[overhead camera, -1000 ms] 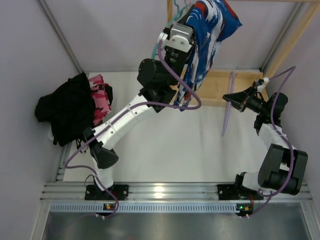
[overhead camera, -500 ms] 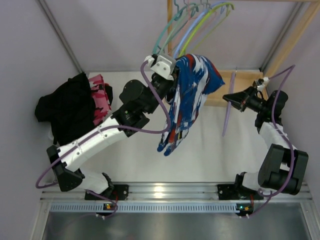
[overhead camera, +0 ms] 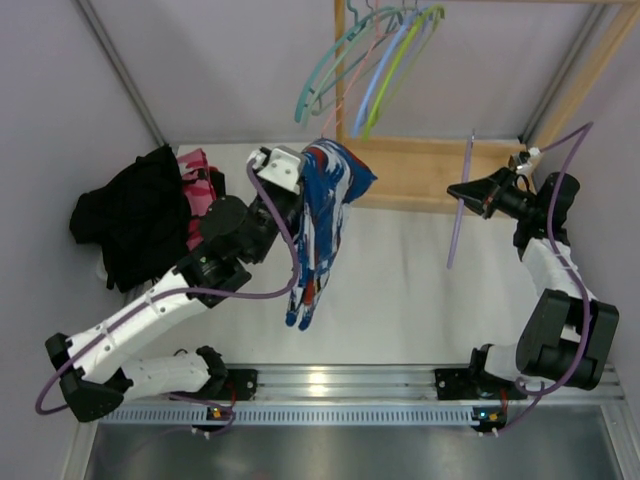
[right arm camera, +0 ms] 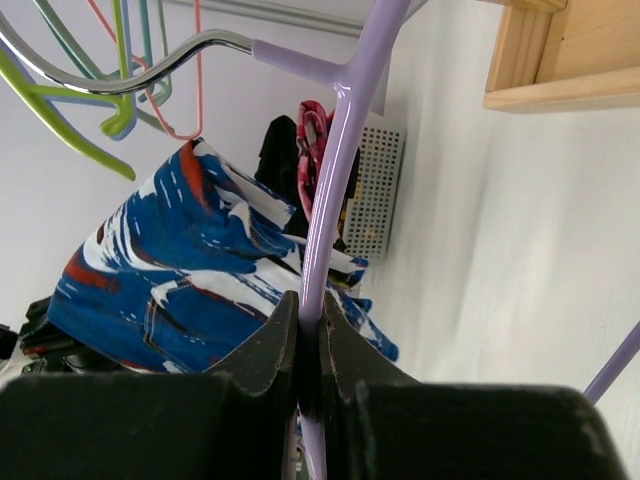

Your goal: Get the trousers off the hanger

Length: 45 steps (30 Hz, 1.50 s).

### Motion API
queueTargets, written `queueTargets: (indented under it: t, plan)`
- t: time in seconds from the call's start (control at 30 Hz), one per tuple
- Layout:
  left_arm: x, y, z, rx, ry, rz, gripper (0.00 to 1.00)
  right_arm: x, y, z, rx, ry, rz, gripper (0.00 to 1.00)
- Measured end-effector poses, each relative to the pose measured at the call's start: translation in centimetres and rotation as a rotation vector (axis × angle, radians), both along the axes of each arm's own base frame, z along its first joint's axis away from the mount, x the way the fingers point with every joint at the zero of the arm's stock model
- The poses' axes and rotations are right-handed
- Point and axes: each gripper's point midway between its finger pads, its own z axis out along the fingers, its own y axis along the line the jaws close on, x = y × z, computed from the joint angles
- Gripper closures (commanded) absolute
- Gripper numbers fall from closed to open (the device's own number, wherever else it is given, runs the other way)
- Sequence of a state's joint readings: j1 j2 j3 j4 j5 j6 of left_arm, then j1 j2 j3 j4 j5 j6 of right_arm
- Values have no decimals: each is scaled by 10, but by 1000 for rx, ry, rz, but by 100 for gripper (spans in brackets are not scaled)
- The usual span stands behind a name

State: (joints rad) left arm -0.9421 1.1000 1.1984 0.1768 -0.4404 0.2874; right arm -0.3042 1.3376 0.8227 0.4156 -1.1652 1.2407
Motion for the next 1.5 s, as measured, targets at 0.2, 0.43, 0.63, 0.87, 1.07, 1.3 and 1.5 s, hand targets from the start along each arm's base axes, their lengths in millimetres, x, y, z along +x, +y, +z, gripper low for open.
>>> queueTargets:
  t: [0.2, 0.43, 0.63, 0.87, 1.07, 1.3, 1.5]
  plan:
    - [22, 77, 18, -58, -1, 201, 100, 2, 0, 1, -3, 5, -7, 100]
    - [41, 171, 33, -140, 37, 464, 100, 1, 2, -1, -7, 8, -1, 100]
    - [23, 252, 65, -250, -17, 670, 100, 3, 7, 8, -19, -8, 14, 100]
    - [-55, 336, 116, -337, -204, 930, 100, 6, 15, 17, -31, -37, 41, 100]
    - [-135, 376, 140, -313, -355, 1186, 100, 10, 24, 19, -28, -22, 67, 100]
    - [-174, 401, 133, -178, -381, 1433, 100, 10, 27, 22, -30, -24, 78, 100]
    - [-164, 410, 91, 15, -312, 1527, 100, 11, 30, 23, -31, -26, 86, 100]
